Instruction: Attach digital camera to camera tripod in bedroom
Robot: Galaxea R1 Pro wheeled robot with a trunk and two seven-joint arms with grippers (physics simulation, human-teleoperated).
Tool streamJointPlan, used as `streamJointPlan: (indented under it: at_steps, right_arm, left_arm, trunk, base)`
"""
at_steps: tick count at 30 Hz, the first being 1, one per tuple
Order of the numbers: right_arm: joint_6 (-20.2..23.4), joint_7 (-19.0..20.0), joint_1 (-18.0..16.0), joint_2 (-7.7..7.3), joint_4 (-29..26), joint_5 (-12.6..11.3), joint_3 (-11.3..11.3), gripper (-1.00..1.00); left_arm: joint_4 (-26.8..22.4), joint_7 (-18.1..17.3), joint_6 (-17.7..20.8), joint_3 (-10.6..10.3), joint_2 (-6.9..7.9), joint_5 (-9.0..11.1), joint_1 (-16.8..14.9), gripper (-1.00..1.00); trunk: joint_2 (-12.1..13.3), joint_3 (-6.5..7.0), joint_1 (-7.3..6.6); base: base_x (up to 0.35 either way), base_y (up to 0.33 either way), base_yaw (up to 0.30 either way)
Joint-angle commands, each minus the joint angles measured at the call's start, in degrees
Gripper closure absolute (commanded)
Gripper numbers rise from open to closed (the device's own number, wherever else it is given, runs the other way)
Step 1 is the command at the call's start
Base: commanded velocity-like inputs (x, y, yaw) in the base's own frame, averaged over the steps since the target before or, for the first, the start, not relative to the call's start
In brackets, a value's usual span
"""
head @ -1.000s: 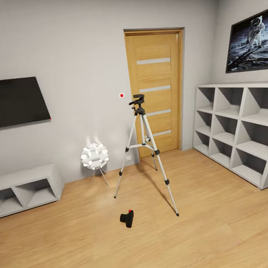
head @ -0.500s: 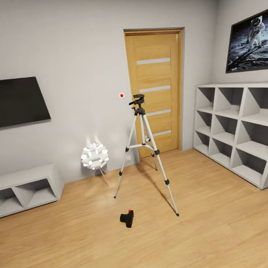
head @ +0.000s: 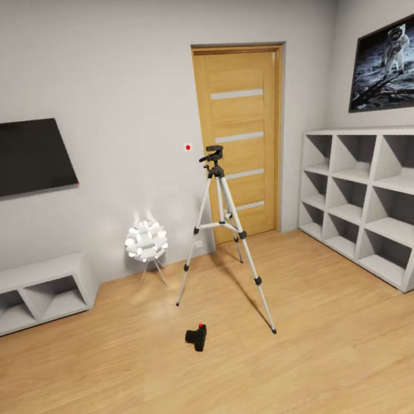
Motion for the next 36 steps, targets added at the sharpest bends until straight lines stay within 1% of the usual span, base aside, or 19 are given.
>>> streamJointPlan:
  at_steps: [1, 36]
  right_arm:
    - [-0.1, -0.1, 0.0, 0.01, 0.0, 0.0, 0.0, -1.0]
    - [0.0, -0.1, 0.0, 0.01, 0.0, 0.1, 0.0, -1.0]
  left_arm:
    - [0.0, 0.0, -0.1, 0.0, 0.01, 0.0, 0.0, -1.0]
    - [0.0, 0.0, -0.1, -0.1, -0.01, 0.0, 0.0, -1.0]
  trunk:
    - [0.0, -0.09, 0.0]
    - [0.0, -3.15, 0.0]
  base:
    - [0.0, 0.0, 0.0]
    - [0.0, 0.0, 0.0]
